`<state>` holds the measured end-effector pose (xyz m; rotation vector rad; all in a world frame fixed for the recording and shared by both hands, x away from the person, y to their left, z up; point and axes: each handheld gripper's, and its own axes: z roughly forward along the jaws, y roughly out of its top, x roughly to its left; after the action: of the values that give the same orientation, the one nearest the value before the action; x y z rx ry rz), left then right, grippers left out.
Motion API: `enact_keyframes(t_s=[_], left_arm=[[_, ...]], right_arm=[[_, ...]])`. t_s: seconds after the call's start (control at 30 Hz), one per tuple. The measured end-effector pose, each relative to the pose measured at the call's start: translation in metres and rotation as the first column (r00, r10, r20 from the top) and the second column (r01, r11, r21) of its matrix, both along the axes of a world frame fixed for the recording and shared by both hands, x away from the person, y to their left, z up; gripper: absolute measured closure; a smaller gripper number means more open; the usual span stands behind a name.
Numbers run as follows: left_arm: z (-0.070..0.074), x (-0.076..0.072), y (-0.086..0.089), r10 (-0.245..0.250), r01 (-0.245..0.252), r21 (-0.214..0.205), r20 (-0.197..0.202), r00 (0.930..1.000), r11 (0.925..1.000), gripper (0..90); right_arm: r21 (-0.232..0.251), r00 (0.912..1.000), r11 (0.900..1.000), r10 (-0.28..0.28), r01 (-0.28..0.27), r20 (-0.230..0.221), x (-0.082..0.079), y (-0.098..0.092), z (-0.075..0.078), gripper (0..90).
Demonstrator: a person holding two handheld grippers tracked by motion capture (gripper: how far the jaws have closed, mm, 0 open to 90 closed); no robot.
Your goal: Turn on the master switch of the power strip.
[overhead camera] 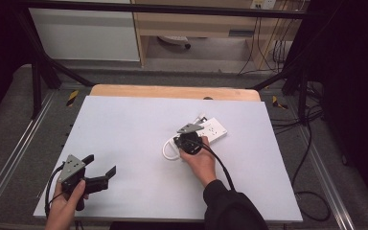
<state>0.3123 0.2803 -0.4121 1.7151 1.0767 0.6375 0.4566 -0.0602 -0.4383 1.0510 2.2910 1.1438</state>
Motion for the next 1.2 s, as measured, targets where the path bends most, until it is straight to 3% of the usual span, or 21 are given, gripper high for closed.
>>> enact_keyframes(t_s=[1.2], left_arm=[[-0.0005, 0.0001, 0.0001, -0.001, 0.001, 0.005, -0.004, 1.0000, 1.0000, 6.7]], right_arm=[[0.004, 1.0000, 1.0000, -0.004, 0.004, 0.005, -0.0008, 0.0002, -0.0014, 90.0]])
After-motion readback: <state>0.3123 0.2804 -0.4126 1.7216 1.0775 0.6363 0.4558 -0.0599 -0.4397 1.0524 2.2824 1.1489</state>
